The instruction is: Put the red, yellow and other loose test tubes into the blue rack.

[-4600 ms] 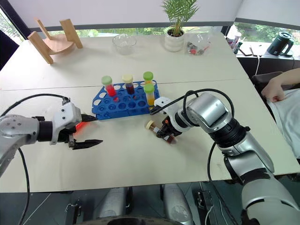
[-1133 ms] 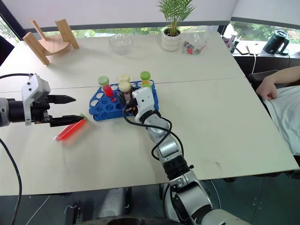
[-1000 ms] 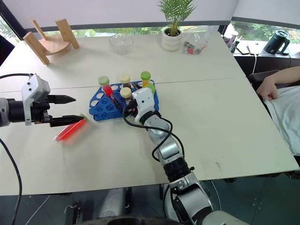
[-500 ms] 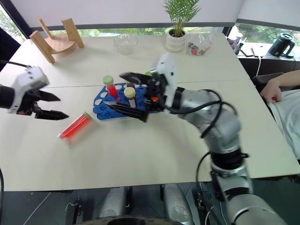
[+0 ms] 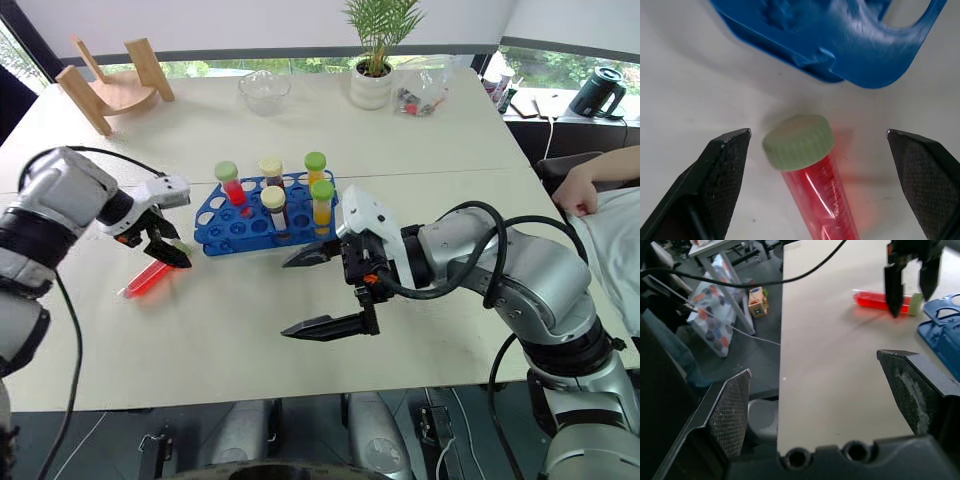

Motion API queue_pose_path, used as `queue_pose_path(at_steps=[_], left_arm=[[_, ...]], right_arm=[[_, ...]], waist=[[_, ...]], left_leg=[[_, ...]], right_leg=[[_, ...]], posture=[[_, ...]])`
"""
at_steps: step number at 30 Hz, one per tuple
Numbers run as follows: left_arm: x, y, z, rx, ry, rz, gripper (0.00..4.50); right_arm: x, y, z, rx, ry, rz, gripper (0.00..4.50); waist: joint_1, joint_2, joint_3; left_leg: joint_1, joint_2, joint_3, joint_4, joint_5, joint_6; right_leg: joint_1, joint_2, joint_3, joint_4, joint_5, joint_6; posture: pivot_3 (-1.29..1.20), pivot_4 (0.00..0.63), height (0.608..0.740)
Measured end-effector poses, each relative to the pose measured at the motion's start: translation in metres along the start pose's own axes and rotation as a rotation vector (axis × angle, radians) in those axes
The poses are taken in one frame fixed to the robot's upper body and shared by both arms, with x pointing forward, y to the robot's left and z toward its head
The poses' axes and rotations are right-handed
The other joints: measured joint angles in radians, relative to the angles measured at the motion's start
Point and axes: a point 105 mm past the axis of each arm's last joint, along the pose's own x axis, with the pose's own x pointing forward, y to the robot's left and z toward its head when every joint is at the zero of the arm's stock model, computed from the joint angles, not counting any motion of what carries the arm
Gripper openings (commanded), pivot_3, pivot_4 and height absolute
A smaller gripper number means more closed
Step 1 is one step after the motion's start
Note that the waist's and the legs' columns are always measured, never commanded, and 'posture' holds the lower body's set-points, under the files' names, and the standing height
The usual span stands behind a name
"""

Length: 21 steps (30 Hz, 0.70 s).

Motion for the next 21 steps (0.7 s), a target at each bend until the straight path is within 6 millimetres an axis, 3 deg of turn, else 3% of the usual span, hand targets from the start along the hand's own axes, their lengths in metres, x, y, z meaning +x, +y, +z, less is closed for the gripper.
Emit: queue_pose_path(at_steps=[2, 7, 8, 13, 15, 19, 21], left_arm=[[0.000, 0.004, -0.004, -0.014, 0.023, 0.001, 3.62], [0.003, 0.005, -0.007, 0.004, 0.062, -0.013, 1.15], [0.004, 0.004, -0.007, 0.002, 0.063, -0.017, 0.86], [0.002, 0.004, -0.005, -0.016, 0.024, -0.025, 0.84], [-0.008, 0.004, 0.002, -0.038, -0.090, -0.033, 0.84], [-0.076, 0.008, 0.028, 0.047, -0.632, 0.105, 0.84], [-0.104, -0.001, 0.024, 0.061, -0.773, 0.125, 0.84]], right_arm=[[-0.001, -0.002, 0.000, 0.000, 0.001, -0.019, 4.50], [-0.002, -0.006, -0.001, 0.003, -0.002, -0.066, 4.50], [-0.002, -0.007, -0.002, 0.007, 0.000, -0.076, 4.50], [-0.006, -0.010, -0.005, 0.018, 0.004, -0.118, 4.50], [-0.008, -0.012, -0.008, 0.027, 0.004, -0.139, 4.50], [-0.018, -0.018, -0.016, 0.030, -0.013, -0.201, 4.50], [-0.023, -0.022, -0.019, 0.037, -0.017, -0.226, 4.50]], waist=[[0.001, 0.000, 0.000], [0.008, 0.000, 0.000], [0.009, 0.000, 0.000], [0.009, 0.000, 0.000], [0.009, -0.002, 0.001], [0.005, -0.002, 0.002], [0.004, -0.002, 0.001]], left_leg=[[0.000, 0.000, 0.000, 0.000, 0.000, 0.000], [0.000, -0.001, 0.001, 0.000, 0.000, 0.000], [0.000, -0.001, 0.001, 0.000, 0.000, 0.000], [0.000, -0.001, 0.000, 0.000, 0.000, 0.000], [-0.001, 0.000, 0.000, 0.000, 0.000, 0.000], [-0.003, 0.000, 0.000, 0.001, 0.000, 0.000], [-0.003, 0.000, 0.000, 0.000, 0.000, 0.000]], right_leg=[[0.000, 0.000, 0.000, 0.000, 0.000, 0.000], [0.000, -0.001, 0.000, 0.000, 0.000, 0.000], [0.000, -0.001, 0.000, 0.000, 0.000, 0.000], [0.000, -0.001, 0.000, 0.000, 0.000, 0.000], [0.000, -0.001, -0.001, 0.000, 0.000, 0.000], [-0.002, -0.003, -0.001, 0.000, 0.000, 0.000], [-0.002, -0.003, -0.001, 0.000, 0.000, 0.000]], posture=[[0.00, 0.150, 0.740], [0.00, 0.150, 0.740], [0.00, 0.150, 0.740], [0.00, 0.150, 0.740], [0.00, 0.150, 0.740], [0.00, 0.150, 0.740], [0.00, 0.150, 0.740]])
